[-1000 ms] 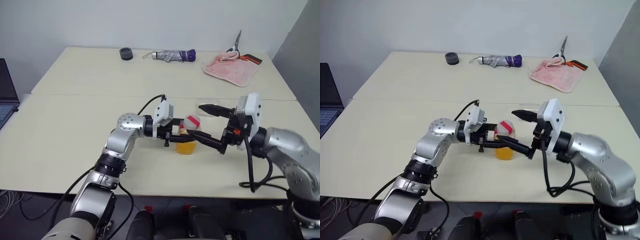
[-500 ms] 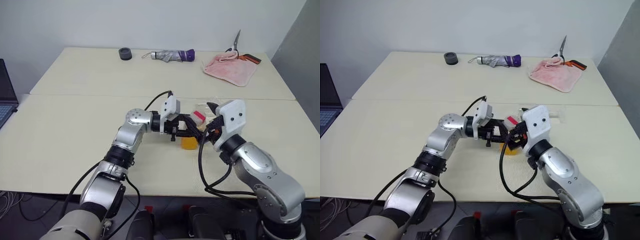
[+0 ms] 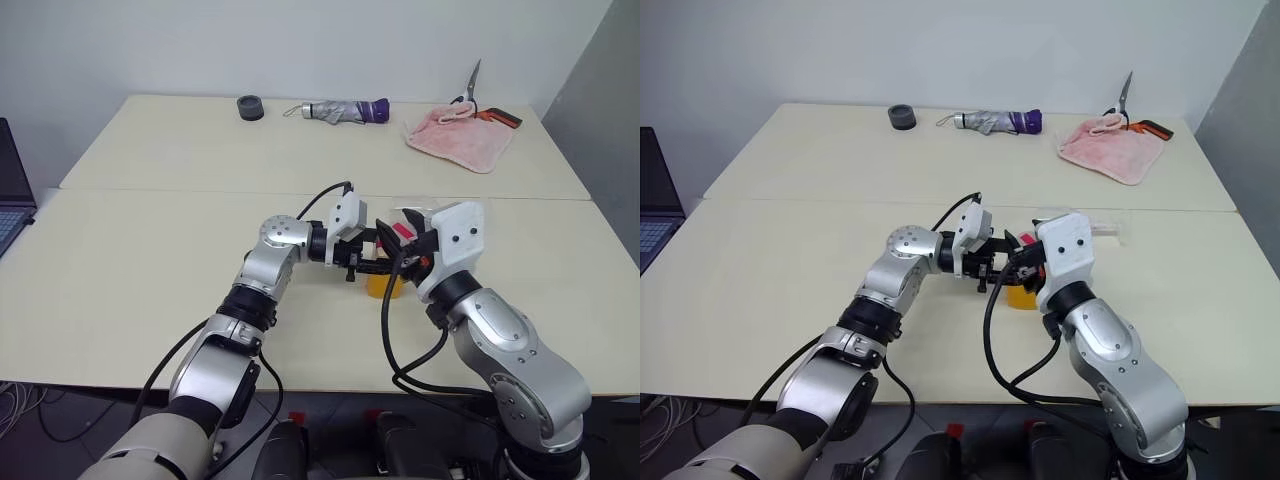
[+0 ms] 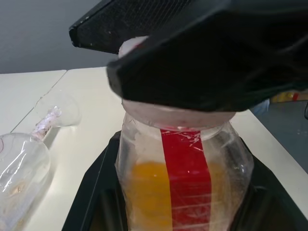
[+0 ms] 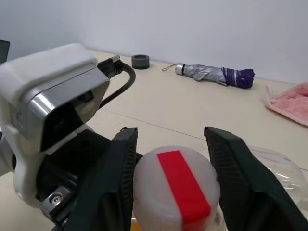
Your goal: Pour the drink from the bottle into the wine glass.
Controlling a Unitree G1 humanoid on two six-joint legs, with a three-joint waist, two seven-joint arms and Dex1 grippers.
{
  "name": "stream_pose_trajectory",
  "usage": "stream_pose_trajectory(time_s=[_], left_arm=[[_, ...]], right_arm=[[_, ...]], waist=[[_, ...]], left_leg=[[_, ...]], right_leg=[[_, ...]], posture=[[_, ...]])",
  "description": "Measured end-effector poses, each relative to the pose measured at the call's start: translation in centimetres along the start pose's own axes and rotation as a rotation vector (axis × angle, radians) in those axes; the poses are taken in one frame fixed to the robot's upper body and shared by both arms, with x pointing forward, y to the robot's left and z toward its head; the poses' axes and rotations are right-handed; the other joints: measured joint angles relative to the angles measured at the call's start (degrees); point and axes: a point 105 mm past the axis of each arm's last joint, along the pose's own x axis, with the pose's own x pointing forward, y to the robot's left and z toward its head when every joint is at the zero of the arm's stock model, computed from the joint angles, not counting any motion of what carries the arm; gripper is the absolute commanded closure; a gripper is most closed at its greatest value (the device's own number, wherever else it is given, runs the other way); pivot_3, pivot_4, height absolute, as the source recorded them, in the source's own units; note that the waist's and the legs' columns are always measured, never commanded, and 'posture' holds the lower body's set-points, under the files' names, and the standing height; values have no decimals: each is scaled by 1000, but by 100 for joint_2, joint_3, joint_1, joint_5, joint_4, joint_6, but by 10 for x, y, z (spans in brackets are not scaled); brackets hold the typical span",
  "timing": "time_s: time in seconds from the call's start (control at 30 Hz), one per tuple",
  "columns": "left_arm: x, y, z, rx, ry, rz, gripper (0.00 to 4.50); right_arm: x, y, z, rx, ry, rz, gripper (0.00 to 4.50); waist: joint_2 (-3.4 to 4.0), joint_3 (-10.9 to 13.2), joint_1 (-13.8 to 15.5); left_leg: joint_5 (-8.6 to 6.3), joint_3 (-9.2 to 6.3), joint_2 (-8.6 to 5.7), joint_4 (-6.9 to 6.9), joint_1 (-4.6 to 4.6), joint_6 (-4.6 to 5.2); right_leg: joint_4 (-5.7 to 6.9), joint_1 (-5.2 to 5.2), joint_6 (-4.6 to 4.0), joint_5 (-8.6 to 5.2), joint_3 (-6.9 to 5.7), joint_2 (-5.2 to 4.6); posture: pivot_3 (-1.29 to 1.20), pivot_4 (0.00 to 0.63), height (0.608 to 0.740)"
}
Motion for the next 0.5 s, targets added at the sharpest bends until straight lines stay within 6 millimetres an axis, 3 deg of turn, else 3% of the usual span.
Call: stream_pose_trajectory(time_s=[0.2, 0.5], left_arm=[[-1, 1, 0, -4, 1, 5, 2575], [-8, -4, 4, -10, 14, -14, 2578]], right_arm=[[2, -2, -2, -19, -10, 106, 2623], [13, -23, 2, -138, 38, 730, 2623]], waist=[[0, 0, -1], [1, 3, -17]], left_leg=[[0, 1, -1, 1, 0, 0], [-1, 0, 3, -1, 6, 2]], right_leg=[[-1, 1, 0, 0, 0, 0], [-1, 4, -3, 1, -4, 8]], posture=[[0, 150, 740], [0, 150, 740]])
